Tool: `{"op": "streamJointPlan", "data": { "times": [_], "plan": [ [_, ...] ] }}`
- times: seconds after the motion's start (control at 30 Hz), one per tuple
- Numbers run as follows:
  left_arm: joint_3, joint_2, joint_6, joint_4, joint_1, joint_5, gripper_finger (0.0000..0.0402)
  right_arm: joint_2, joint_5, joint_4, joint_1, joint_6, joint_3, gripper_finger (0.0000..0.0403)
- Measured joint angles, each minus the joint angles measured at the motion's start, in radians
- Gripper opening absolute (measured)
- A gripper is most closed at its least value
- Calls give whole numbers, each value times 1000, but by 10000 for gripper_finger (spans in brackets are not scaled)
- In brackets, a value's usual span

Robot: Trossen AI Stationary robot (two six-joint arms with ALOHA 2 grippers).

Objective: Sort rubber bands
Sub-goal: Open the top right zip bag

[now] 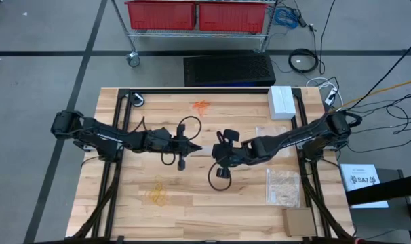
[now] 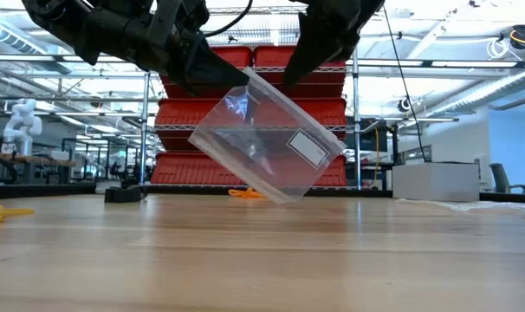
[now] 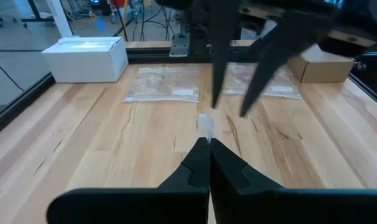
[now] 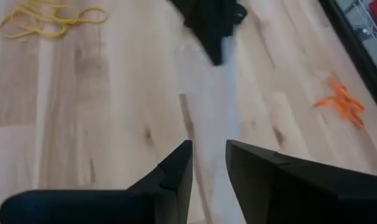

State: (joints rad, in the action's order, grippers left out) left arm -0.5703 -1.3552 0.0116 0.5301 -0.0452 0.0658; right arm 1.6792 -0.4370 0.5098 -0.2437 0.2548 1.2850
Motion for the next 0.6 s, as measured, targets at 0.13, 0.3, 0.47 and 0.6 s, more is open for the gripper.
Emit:
{"op": "streamJointPlan", "data": {
  "times": [0.13,0.3,0.47,0.6],
  "plan": [
    [0,0,0,0,0,0,0,5,-37,-21,-7,10,0,91],
    [0,0,-2,0,0,0,0,5,-42,-22,1,12,0,91],
    [0,0,-2,0,0,0,0,22,-29,-25,7,13,-1,91],
    [0,0,-2,1,0,0,0,29,-31,-32,11,7,0,91]
  ]
}}
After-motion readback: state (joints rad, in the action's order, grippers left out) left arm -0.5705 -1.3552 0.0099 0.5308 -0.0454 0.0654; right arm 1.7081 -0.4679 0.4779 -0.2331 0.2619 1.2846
